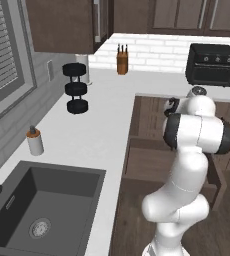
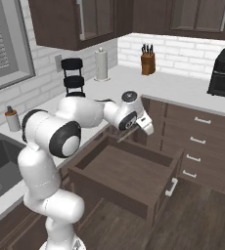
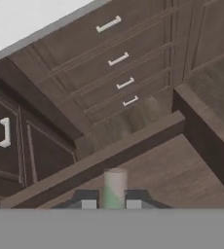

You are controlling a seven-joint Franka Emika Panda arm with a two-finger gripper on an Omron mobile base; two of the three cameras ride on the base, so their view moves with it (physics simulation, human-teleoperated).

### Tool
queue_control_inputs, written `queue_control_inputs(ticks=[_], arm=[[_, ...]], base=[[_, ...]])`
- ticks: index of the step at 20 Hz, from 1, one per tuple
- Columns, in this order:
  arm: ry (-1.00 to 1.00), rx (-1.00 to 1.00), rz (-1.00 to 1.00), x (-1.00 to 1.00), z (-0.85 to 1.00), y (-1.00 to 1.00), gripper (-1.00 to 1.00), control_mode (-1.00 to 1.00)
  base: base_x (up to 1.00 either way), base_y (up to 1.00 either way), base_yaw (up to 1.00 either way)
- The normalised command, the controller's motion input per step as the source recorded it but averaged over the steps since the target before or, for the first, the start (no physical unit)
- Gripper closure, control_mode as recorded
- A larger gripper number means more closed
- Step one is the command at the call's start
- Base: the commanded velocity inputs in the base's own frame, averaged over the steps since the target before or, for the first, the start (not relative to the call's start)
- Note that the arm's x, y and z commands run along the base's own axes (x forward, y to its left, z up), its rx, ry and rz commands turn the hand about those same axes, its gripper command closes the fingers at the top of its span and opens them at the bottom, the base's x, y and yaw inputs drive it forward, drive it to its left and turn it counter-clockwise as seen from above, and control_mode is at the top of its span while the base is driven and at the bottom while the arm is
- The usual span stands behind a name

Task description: Take a straw from the drawer in front and place it inside the glass cup on the dining counter.

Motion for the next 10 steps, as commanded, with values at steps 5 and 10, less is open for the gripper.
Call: queue_control_inputs(ticks=[5, 10], arm=[[-0.3, -0.23, 0.08, -0.35, 1.0, 0.25, 1.0, -1.0], [-0.28, -0.19, 0.11, -0.73, 1.0, 0.41, 1.0, -1.0]], base=[[0.0, 0.0, 0.0], [0.0, 0.0, 0.0]])
